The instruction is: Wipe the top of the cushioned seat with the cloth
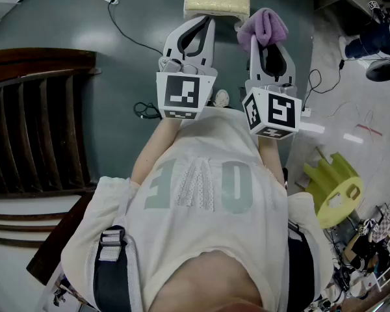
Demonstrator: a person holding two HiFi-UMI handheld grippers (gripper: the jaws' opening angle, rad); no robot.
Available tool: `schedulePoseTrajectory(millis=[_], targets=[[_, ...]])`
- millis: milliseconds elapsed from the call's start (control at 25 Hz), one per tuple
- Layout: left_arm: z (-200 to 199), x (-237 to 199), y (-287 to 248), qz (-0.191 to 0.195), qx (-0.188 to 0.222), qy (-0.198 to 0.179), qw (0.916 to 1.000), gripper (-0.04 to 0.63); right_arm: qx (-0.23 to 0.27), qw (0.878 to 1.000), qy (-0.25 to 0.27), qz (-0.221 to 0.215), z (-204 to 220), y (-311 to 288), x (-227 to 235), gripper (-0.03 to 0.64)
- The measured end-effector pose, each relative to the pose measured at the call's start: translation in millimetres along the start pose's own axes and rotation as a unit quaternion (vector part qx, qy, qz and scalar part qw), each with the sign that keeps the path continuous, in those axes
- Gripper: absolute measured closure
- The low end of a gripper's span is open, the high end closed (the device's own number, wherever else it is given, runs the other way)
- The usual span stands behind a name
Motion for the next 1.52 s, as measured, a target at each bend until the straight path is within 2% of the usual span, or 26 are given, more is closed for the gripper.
schedulePoseTrajectory(millis=[120, 320, 640, 1000, 1160, 1520], targets=[[-2, 7, 4, 0.0, 0.001, -0.007, 1.0, 0.589, -0.007, 1.0, 0.001, -0.002, 2, 6, 1, 0.528], [-3, 6, 7, -0.008, -0.003, 0.015, 0.9999, 0.589, -0.017, 1.0, 0.0, -0.01, 6, 11, 0, 0.528], [11, 10, 12, -0.035, -0.029, 0.024, 0.9987, 0.589, -0.019, 0.999, -0.043, -0.027, 17, 17, 13, 0.528], [51, 15, 14, -0.077, -0.106, 0.051, 0.99, 0.589, -0.059, 0.995, -0.059, -0.049, 52, 21, 21, 0.528], [70, 12, 1, -0.072, -0.144, 0.091, 0.9828, 0.589, -0.079, 0.995, -0.046, -0.05, 60, 7, 25, 0.528], [93, -5, -76, -0.045, -0.149, 0.091, 0.9836, 0.589, -0.115, 0.992, -0.047, -0.036, 75, -61, 56, 0.528]])
Point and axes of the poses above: the fingertips, and each gripper's own axes: y backward along the fingers, x to its right, z out of its underside, the point moved 1 cm from there along y, backward along the fingers, and after that the axes turned 10 degrees about -z, right-handed, at the moved point
